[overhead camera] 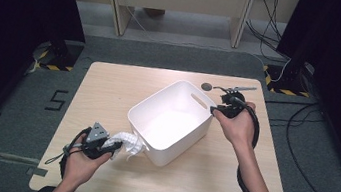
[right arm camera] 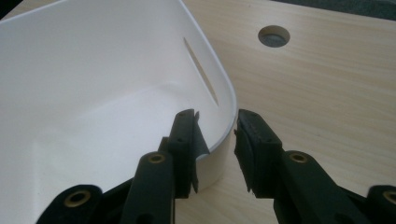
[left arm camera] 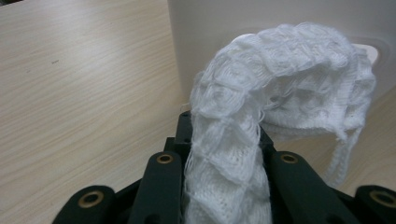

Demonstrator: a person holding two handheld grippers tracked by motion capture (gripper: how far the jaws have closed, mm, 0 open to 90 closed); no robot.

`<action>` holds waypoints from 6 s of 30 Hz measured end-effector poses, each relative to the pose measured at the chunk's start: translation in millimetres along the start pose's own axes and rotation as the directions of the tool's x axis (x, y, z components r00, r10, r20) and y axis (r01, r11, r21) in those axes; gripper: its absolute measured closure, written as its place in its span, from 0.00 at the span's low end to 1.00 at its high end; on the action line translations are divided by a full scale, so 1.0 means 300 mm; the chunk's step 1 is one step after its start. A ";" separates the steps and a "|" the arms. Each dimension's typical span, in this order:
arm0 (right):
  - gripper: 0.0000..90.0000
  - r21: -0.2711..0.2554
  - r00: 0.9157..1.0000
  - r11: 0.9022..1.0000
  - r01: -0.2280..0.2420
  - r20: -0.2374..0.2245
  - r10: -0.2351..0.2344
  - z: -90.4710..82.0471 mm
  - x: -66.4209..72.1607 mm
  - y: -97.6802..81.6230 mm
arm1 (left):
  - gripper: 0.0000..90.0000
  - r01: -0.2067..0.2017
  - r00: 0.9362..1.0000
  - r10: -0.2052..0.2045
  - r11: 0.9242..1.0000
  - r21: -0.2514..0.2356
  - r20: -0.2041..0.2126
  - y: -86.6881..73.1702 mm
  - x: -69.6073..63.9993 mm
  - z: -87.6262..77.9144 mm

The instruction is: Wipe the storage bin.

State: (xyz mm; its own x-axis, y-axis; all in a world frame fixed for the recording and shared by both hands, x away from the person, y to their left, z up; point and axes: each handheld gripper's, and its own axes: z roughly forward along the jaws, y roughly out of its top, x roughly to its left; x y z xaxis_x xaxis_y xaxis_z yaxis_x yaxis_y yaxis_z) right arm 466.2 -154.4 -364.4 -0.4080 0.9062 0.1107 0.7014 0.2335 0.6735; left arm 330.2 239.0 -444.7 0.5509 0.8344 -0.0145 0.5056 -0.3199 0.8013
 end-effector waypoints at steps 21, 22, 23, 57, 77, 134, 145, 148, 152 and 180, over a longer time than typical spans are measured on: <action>0.84 0.064 0.997 0.997 0.039 0.058 -0.043 0.051 0.015 0.035 | 0.81 -0.006 1.000 0.006 1.000 0.001 0.004 0.003 -0.005 0.000; 0.84 0.064 0.997 0.997 0.039 0.058 -0.043 0.051 0.015 0.035 | 0.81 -0.003 1.000 0.003 1.000 0.002 0.007 0.002 -0.006 0.000; 0.85 0.063 0.997 0.997 0.044 0.059 -0.048 0.052 0.014 0.035 | 0.81 -0.004 1.000 0.004 1.000 0.002 0.008 0.002 -0.007 0.000; 0.95 0.042 0.977 0.981 0.189 0.095 -0.193 0.081 -0.039 0.076 | 0.80 -0.016 0.999 0.016 1.000 -0.001 0.028 0.006 -0.024 -0.001; 0.67 0.014 0.998 1.000 0.023 0.057 -0.024 0.016 -0.021 0.023 | 0.81 -0.019 0.999 0.019 1.000 -0.004 0.029 0.005 -0.032 0.007; 0.92 0.041 0.983 0.989 0.140 0.113 -0.144 0.111 -0.011 0.090 | 0.80 -0.058 0.995 0.058 0.998 0.001 0.087 0.015 -0.085 0.015; 0.89 -0.008 0.983 0.987 0.161 0.096 -0.160 0.154 0.011 0.111 | 0.80 -0.058 0.994 0.057 0.998 0.002 0.096 0.012 -0.095 0.017; 0.81 -0.026 0.986 0.988 0.152 0.069 -0.150 0.153 0.009 0.108 | 0.80 -0.061 0.993 0.060 0.998 0.005 0.097 0.010 -0.097 0.018; 0.72 -0.106 0.993 0.988 0.115 0.028 -0.113 0.111 -0.001 0.095 | 0.80 -0.062 0.993 0.061 0.998 0.006 0.098 0.010 -0.097 0.018; 1.00 -0.059 0.995 0.994 0.097 0.018 -0.096 0.096 -0.038 0.015 | 0.80 -0.081 0.990 0.080 0.997 0.009 0.116 0.014 -0.122 0.029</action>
State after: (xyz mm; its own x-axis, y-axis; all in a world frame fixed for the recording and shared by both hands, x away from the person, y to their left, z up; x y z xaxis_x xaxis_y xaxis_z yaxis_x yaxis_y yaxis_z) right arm 490.9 -153.4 -383.6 -0.4628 0.8859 0.0321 0.6228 0.2992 0.7229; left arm 317.8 203.1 -446.2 0.6627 0.7486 -0.0195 0.4647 -0.3907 0.7946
